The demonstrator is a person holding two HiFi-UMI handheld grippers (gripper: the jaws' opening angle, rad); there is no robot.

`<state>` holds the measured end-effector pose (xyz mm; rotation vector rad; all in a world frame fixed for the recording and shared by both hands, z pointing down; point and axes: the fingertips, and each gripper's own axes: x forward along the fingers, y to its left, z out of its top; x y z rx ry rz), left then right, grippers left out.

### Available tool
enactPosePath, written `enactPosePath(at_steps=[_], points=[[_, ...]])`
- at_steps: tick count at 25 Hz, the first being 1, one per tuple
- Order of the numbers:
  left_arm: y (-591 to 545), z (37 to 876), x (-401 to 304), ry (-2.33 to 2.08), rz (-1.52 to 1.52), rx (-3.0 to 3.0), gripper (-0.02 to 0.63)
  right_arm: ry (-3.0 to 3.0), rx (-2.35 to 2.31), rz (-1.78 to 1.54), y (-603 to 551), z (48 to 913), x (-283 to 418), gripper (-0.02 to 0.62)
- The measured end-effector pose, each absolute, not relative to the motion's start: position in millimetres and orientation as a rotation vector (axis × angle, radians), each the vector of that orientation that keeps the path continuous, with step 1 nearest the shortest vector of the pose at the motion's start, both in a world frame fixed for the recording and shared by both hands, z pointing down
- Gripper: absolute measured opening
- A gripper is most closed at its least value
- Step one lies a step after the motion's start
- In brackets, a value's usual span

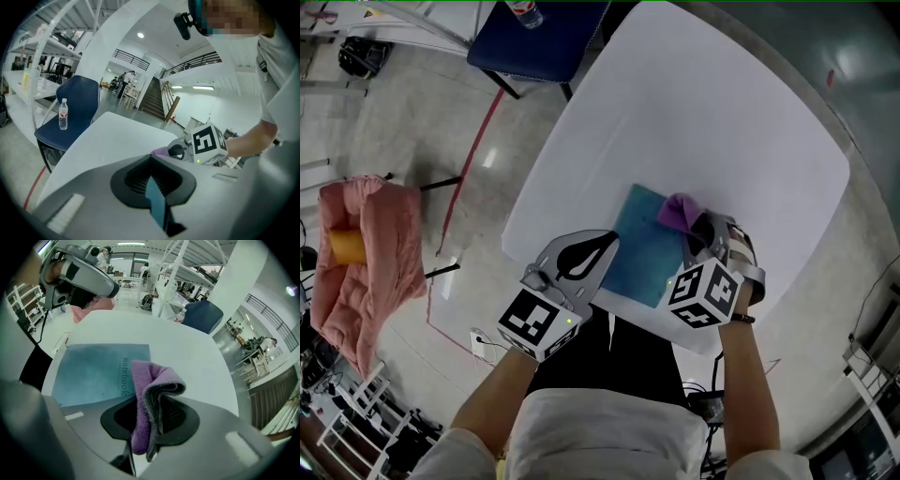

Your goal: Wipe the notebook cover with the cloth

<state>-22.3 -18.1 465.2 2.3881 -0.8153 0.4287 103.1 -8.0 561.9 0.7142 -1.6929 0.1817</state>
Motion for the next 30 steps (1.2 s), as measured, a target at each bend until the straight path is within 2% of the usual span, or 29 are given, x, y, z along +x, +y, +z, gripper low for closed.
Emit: enactPosePath(at_steps=[30], points=[[16.9, 467.2, -19.8, -0.761, 0.439, 2.407, 0.0, -1.711, 0.641, 0.276, 43.2, 562.0, 81.6, 0.11]])
